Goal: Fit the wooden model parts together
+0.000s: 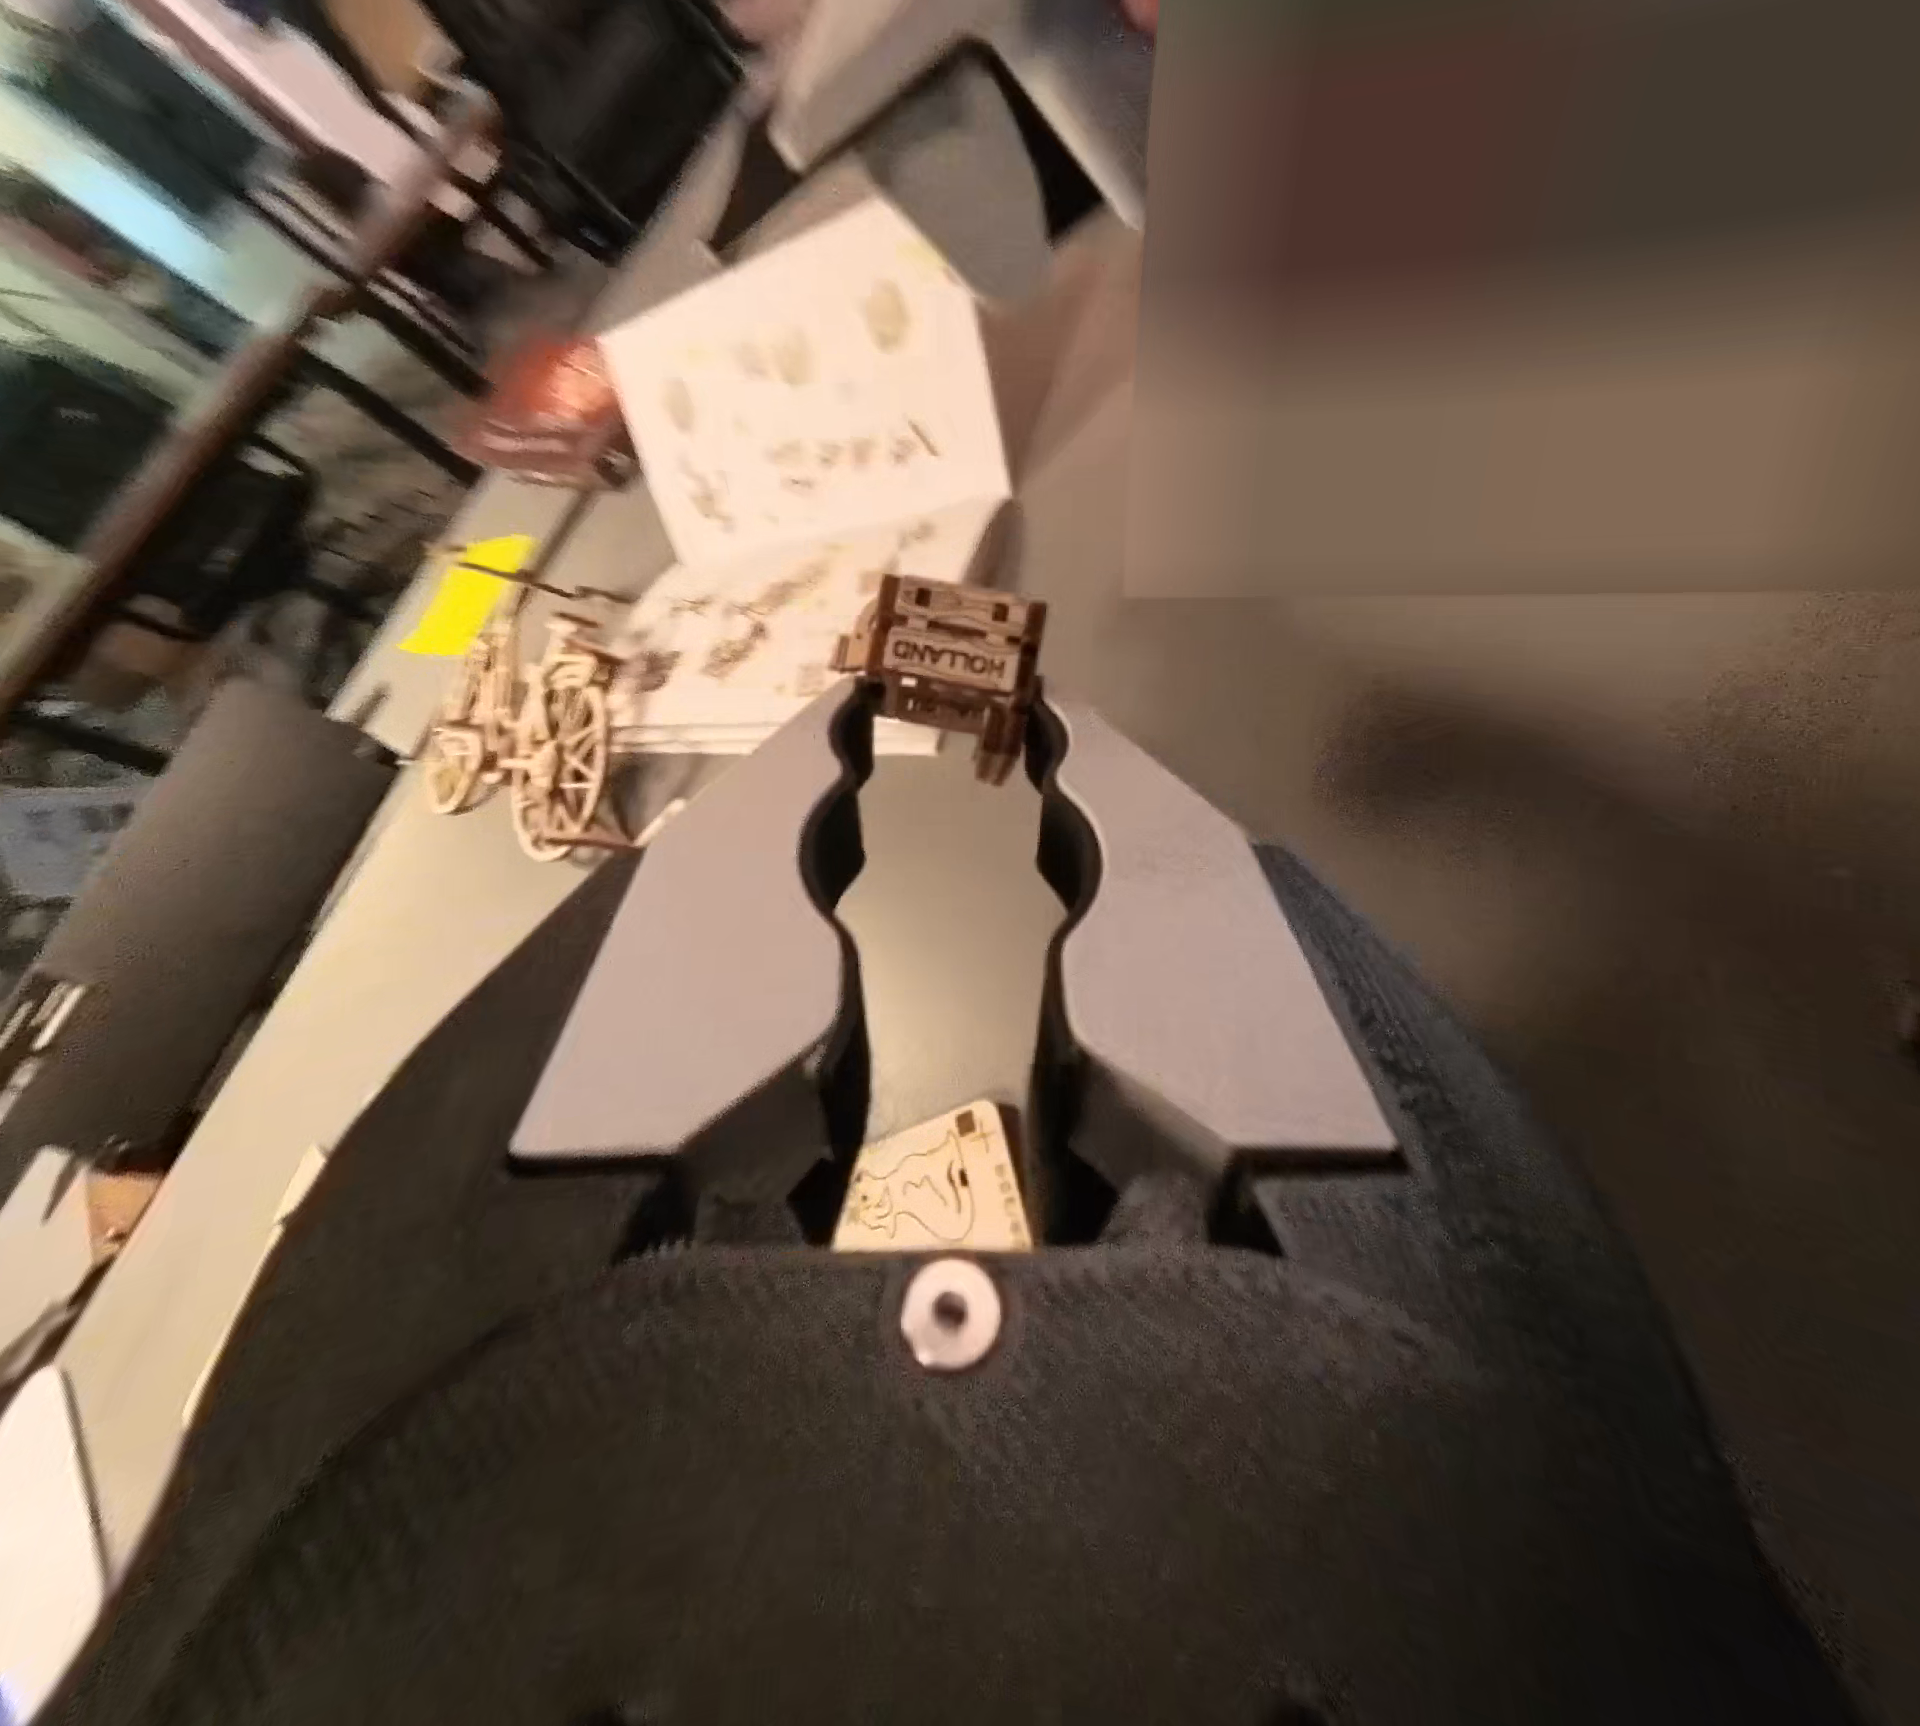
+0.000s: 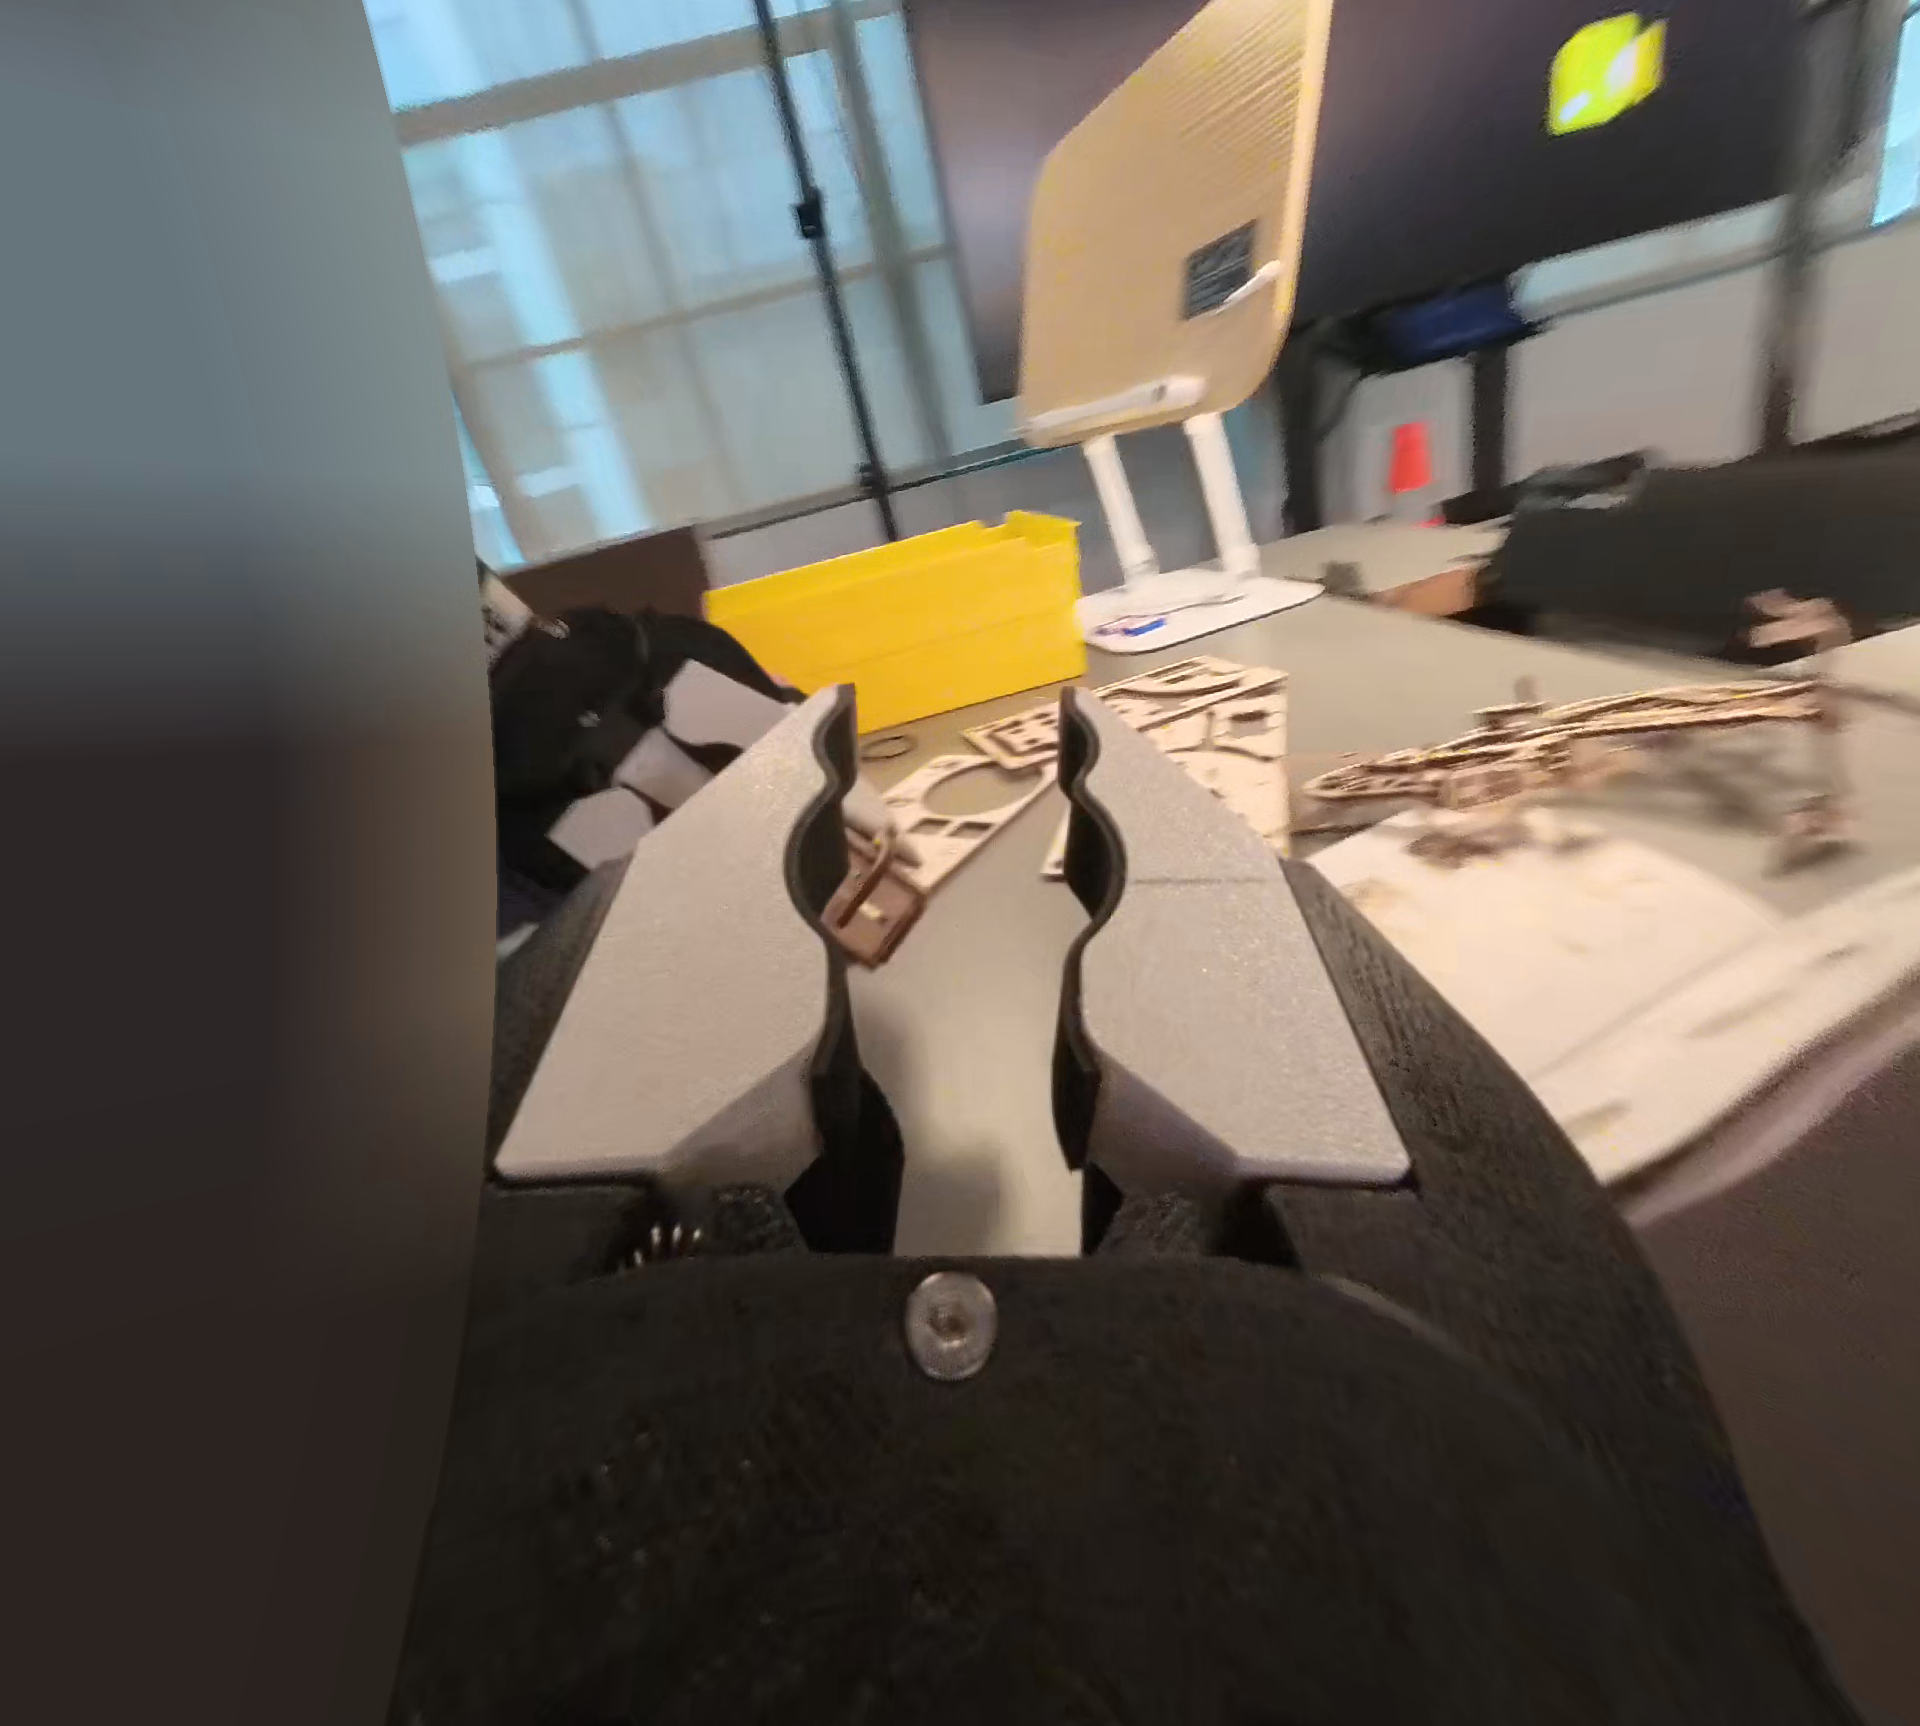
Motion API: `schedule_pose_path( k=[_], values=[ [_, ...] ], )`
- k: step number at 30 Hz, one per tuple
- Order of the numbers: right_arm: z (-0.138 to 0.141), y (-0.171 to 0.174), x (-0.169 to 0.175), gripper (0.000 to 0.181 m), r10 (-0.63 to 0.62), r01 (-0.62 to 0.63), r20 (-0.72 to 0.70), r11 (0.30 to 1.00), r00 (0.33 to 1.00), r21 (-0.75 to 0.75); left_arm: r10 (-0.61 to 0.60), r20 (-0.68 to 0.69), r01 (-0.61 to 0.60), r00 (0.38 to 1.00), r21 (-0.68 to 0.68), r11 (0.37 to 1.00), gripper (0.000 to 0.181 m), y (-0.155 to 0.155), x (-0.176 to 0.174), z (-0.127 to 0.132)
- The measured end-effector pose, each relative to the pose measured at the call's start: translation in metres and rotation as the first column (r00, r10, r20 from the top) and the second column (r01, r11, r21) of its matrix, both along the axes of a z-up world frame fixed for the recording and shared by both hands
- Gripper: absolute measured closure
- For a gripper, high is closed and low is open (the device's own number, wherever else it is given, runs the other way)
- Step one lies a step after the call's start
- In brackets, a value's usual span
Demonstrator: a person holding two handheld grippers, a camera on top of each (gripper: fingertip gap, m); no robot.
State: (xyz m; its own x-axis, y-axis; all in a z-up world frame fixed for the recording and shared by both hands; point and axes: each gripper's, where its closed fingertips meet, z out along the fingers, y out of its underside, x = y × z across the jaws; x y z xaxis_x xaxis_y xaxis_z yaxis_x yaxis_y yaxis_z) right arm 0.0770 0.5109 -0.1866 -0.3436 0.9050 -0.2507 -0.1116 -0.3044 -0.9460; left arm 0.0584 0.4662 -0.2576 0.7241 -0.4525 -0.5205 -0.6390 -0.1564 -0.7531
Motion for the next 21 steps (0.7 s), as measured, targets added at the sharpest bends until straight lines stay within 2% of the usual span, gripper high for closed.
schedule_pose_path(
  k=[3, 6, 8, 10, 12, 15, 17, 19, 21],
  values=[
    [0.002, 0.010, 0.005, 0.148, -0.136, 0.138, -0.020, 0.985, 0.990, 0.104, -0.144, -0.135, 0.106, 0.980, -0.258, 0.960, 0.153, -0.005, 0.010, -0.009],
    [0.001, 0.008, 0.005, 0.150, -0.144, 0.145, -0.019, 0.979, 0.989, 0.142, -0.267, -0.205, 0.123, 0.942, -0.527, 0.841, 0.148, -0.016, 0.012, -0.027],
    [-0.001, 0.009, 0.004, 0.150, -0.142, 0.141, -0.002, 0.981, 0.990, 0.136, -0.308, -0.260, 0.090, 0.915, -0.614, 0.784, 0.136, -0.020, 0.010, -0.037],
    [0.000, 0.011, 0.006, 0.150, -0.149, 0.149, -0.009, 0.980, 0.989, 0.129, -0.304, -0.298, 0.041, 0.905, -0.649, 0.759, 0.117, -0.022, 0.009, -0.042],
    [-0.001, 0.015, 0.007, 0.149, -0.166, 0.165, -0.005, 0.975, 0.986, 0.146, -0.245, -0.261, 0.024, 0.934, -0.639, 0.769, 0.111, -0.022, 0.011, -0.040],
    [-0.006, 0.020, 0.009, 0.147, -0.186, 0.179, 0.020, 0.965, 0.982, 0.192, -0.080, -0.035, 0.049, 0.996, -0.531, 0.846, 0.111, -0.015, 0.023, -0.022],
    [-0.006, 0.021, 0.011, 0.147, -0.190, 0.181, 0.022, 0.962, 0.982, 0.204, 0.019, 0.138, 0.052, 0.990, -0.489, 0.871, 0.113, -0.011, 0.027, -0.014],
    [-0.009, 0.018, 0.013, 0.147, -0.160, 0.149, 0.037, 0.966, 0.986, 0.210, 0.074, 0.165, 0.018, 0.984, -0.496, 0.868, 0.120, -0.007, 0.024, -0.020],
    [-0.014, 0.008, 0.015, 0.145, -0.084, 0.068, 0.065, 0.973, 0.994, 0.221, 0.097, 0.098, -0.036, 0.991, -0.498, 0.867, 0.133, -0.004, 0.017, -0.029]
  ],
)
